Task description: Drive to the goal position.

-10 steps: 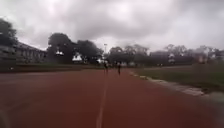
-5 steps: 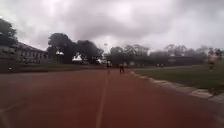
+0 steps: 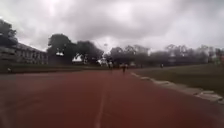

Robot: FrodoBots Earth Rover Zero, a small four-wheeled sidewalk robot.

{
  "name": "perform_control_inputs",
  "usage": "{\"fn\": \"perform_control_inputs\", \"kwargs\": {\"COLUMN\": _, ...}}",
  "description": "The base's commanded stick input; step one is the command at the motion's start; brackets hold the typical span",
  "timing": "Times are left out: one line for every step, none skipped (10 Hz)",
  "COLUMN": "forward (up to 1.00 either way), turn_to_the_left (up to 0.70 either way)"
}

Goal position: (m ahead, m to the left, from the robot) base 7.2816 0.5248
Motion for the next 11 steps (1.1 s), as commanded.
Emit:
{"fn": "perform_control_inputs", "kwargs": {"forward": 0.5, "turn_to_the_left": 0.02}}
{"fn": "perform_control_inputs", "kwargs": {"forward": 0.5, "turn_to_the_left": -0.04}}
{"fn": "perform_control_inputs", "kwargs": {"forward": 0.5, "turn_to_the_left": -0.36}}
{"fn": "perform_control_inputs", "kwargs": {"forward": 0.5, "turn_to_the_left": -0.48}}
{"fn": "perform_control_inputs", "kwargs": {"forward": 0.5, "turn_to_the_left": -0.48}}
{"fn": "perform_control_inputs", "kwargs": {"forward": 0.5, "turn_to_the_left": -0.48}}
{"fn": "perform_control_inputs", "kwargs": {"forward": 0.5, "turn_to_the_left": -0.48}}
{"fn": "perform_control_inputs", "kwargs": {"forward": 0.5, "turn_to_the_left": -0.48}}
{"fn": "perform_control_inputs", "kwargs": {"forward": 0.5, "turn_to_the_left": -0.48}}
{"fn": "perform_control_inputs", "kwargs": {"forward": 0.5, "turn_to_the_left": -0.38}}
{"fn": "perform_control_inputs", "kwargs": {"forward": 0.5, "turn_to_the_left": -0.07}}
